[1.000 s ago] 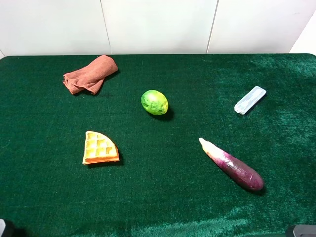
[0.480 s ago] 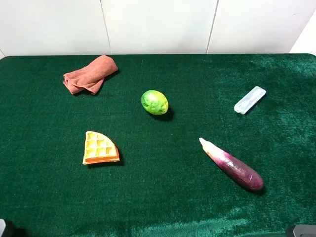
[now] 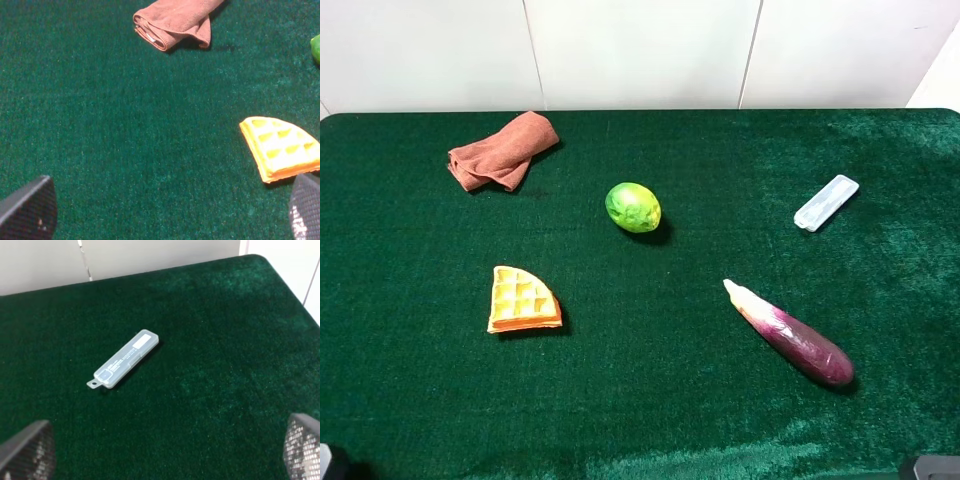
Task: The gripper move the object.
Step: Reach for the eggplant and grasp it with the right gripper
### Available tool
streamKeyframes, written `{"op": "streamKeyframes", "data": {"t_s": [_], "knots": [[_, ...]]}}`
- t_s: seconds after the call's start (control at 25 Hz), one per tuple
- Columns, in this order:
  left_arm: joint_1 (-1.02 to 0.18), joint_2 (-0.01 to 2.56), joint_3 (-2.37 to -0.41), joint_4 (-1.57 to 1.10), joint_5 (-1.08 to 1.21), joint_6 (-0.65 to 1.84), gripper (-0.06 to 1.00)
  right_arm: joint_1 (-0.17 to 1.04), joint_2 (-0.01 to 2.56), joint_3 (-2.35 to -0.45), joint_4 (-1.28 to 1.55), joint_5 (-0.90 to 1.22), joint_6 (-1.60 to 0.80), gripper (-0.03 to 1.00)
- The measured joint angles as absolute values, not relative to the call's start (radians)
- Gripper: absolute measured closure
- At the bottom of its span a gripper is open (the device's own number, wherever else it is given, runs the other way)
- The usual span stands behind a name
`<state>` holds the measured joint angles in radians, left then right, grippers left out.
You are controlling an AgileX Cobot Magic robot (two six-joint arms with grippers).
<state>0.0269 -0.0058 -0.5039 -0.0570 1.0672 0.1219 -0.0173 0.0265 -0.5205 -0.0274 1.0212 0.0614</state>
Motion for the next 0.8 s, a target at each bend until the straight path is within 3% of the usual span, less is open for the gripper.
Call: {"op": "streamKeyframes", "data": {"t_s": [0.6, 0.8], "knots": [[0.027, -0.006, -0.504, -0.057, 1.067, 0.122, 0.02, -0.017, 0.553, -0.749, 0.085, 1.076, -0.116, 0.27], [0.027, -0.006, -0.504, -0.057, 1.067, 0.122, 0.02, 0.049, 0.697, -0.805, 0.080, 1.087, -0.123, 0.27]]}}
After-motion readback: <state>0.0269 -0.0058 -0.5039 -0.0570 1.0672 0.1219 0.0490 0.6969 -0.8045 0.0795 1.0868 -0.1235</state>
